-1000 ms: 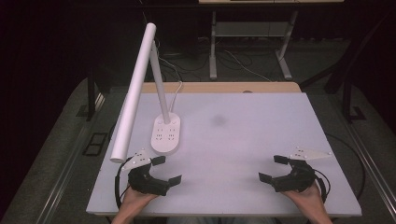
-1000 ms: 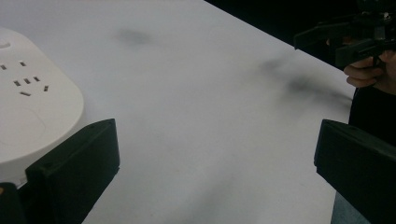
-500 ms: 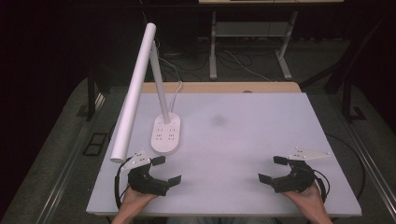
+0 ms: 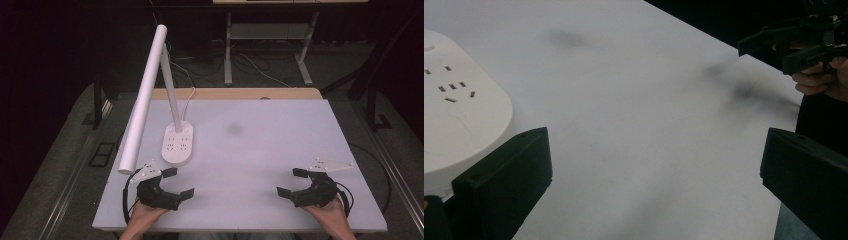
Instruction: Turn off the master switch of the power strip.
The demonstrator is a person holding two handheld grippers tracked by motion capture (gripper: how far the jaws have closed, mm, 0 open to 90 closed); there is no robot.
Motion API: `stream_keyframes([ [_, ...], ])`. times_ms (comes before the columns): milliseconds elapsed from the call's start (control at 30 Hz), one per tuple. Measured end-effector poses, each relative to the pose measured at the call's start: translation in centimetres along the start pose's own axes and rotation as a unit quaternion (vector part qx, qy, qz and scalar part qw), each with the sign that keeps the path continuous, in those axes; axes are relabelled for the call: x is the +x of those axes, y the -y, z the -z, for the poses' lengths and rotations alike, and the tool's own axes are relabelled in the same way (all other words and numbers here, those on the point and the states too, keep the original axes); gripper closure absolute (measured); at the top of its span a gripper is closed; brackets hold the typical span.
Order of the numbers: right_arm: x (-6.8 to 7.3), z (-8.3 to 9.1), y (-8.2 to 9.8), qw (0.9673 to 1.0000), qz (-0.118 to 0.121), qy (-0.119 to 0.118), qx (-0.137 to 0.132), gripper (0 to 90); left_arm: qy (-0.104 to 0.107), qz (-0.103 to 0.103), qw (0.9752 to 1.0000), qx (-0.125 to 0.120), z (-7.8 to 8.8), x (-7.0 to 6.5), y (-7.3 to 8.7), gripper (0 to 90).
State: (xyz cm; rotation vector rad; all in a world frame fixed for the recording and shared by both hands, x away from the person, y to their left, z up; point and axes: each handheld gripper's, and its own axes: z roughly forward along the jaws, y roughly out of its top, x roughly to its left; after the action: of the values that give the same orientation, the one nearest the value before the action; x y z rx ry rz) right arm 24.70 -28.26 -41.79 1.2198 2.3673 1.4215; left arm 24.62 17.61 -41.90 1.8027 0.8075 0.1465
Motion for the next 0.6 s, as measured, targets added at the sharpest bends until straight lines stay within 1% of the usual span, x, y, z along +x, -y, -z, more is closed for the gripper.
stream_keyframes([
  [67, 0.0, -0.1, 0.0, 1.0, 0.001, -0.001, 0.001, 0.0, 0.001, 0.004, 1.0, -0.003, 0.1, 0.0, -0.1, 0.0],
  [200, 0.1, -0.2, 0.0, 1.0, 0.004, -0.001, 0.005, 0.0, -0.001, 0.004, 1.0, 0.0, 0.3, 0.0, -0.2, 0.0],
  [267, 0.2, -0.3, 0.0, 1.0, 0.007, 0.001, 0.005, 0.0, 0.0, 0.008, 1.0, 0.0, 0.4, 0.0, -0.3, 0.0],
  [333, 0.2, -0.2, 0.0, 1.0, 0.006, 0.001, 0.005, 0.0, -0.002, 0.005, 1.0, 0.003, 0.6, 0.0, -0.5, 0.0],
  [600, 0.1, -0.1, 0.0, 1.0, 0.007, 0.003, 0.002, 0.0, -0.007, 0.015, 0.9998, -0.006, 1.7, 0.3, -0.9, 0.0],
])
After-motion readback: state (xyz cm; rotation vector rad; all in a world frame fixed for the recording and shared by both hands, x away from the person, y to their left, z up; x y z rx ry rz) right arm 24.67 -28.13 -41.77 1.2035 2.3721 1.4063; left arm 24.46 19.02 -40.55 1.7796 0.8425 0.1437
